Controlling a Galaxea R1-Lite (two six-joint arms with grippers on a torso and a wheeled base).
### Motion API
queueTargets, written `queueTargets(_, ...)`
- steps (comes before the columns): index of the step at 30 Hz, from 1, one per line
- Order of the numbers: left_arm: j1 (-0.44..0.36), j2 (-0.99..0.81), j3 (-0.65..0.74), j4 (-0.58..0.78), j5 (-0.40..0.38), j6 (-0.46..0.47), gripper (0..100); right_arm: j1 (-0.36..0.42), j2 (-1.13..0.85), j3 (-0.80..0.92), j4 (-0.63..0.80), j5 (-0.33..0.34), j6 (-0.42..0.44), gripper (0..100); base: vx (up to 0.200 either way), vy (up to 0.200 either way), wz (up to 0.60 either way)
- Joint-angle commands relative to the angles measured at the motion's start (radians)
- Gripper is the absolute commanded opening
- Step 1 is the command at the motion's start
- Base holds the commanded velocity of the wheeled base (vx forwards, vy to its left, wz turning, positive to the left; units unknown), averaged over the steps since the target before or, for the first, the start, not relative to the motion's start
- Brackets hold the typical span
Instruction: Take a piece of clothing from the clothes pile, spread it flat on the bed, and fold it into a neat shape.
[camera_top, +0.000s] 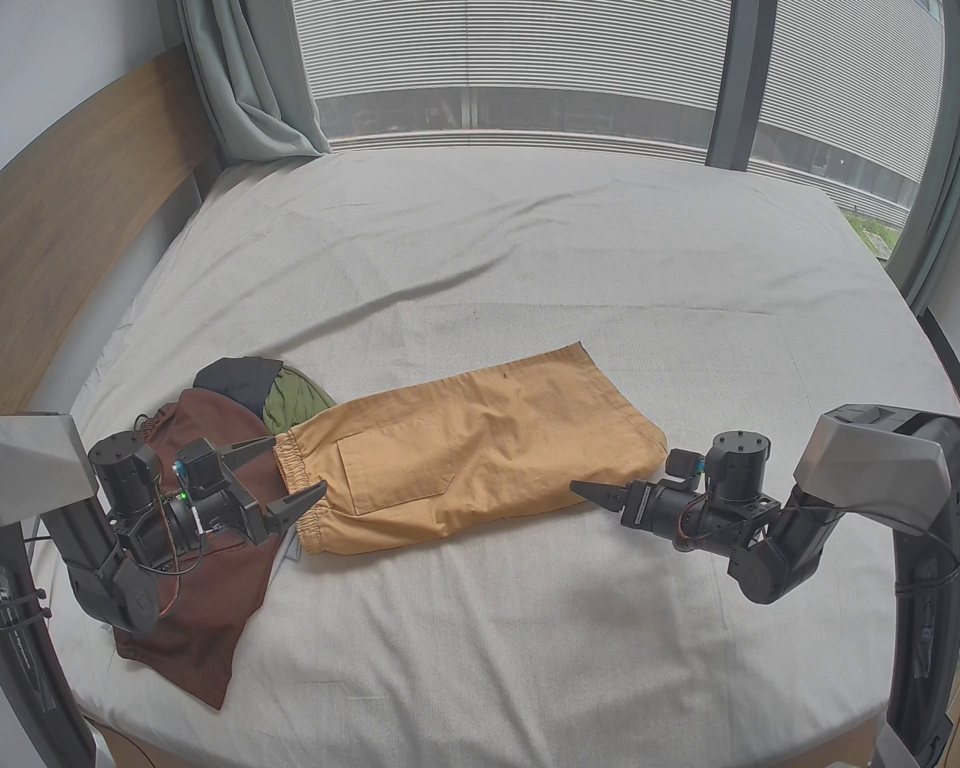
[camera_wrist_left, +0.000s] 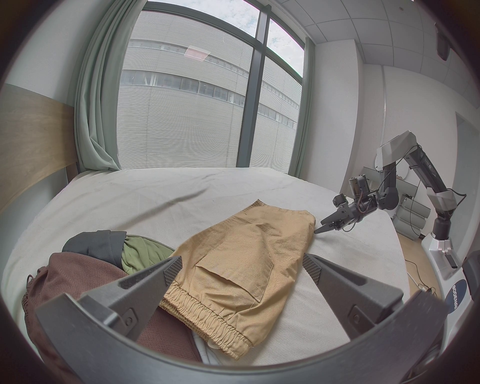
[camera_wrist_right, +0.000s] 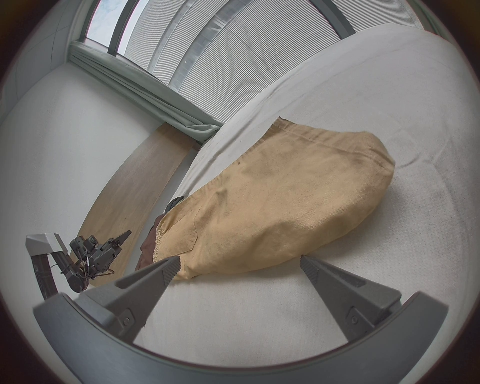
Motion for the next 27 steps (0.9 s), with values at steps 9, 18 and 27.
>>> queueTargets(9, 0.000, 0.005, 0.001, -0.002, 0.001, 0.000, 100, -0.003, 0.146, -0.115, -0.008, 0.000, 0.029, 100, 0.000, 0.000, 0.00)
queueTargets(18, 0.000, 0.007, 0.009, -0.002, -0.002, 0.000, 100, 0.029, 0.231, -0.267, -0.006, -0.001, 0.055, 100, 0.000, 0.000, 0.00)
queueTargets(27, -0.003, 0.007, 0.009, -0.002, -0.002, 0.000, 100, 0.044, 0.258, -0.321, -0.006, -0.001, 0.057, 100, 0.000, 0.000, 0.00)
